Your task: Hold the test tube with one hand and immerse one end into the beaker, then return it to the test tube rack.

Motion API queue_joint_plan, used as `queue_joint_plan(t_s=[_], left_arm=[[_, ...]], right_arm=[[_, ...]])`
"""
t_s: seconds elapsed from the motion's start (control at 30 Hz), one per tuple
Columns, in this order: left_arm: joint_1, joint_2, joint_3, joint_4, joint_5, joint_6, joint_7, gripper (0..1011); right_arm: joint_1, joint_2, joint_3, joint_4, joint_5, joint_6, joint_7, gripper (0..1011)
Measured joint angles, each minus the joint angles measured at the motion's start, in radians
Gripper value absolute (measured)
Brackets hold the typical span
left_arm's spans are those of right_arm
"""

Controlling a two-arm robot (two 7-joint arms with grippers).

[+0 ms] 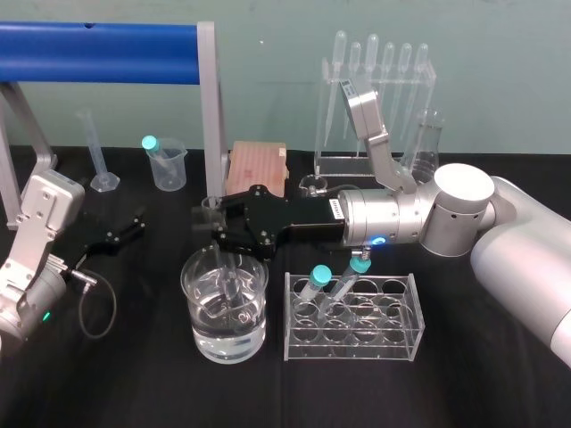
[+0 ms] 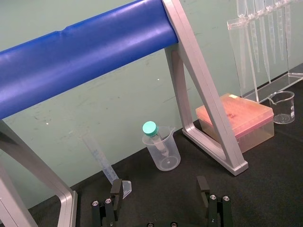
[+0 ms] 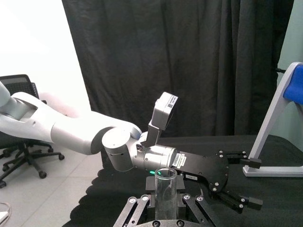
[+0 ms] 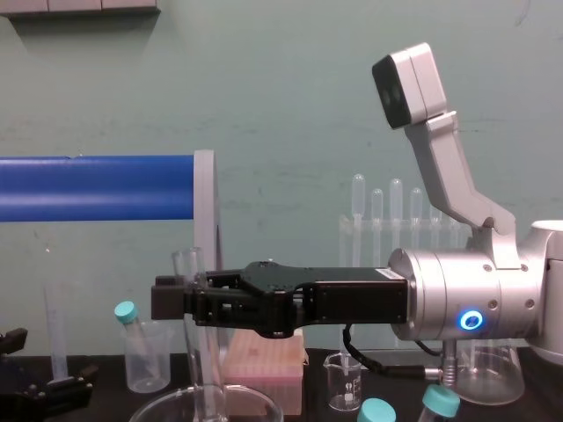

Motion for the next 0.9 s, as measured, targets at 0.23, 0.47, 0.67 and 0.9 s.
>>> queue_joint_plan(t_s=[0.23,0.47,0.67,0.9], left_arm=[[0.0,0.0,0.0,0.0,0.0,0.0,0.0,1000],[0.0,0.0,0.0,0.0,0.0,0.0,0.0,1000],[0.0,0.0,0.0,0.0,0.0,0.0,0.0,1000],[0.0,0.0,0.0,0.0,0.0,0.0,0.0,1000]], right_arm=[[0.0,0.0,0.0,0.0,0.0,0.0,0.0,242],[0.0,0.0,0.0,0.0,0.0,0.0,0.0,242],[0.0,0.0,0.0,0.0,0.0,0.0,0.0,242],[0.0,0.0,0.0,0.0,0.0,0.0,0.0,242]])
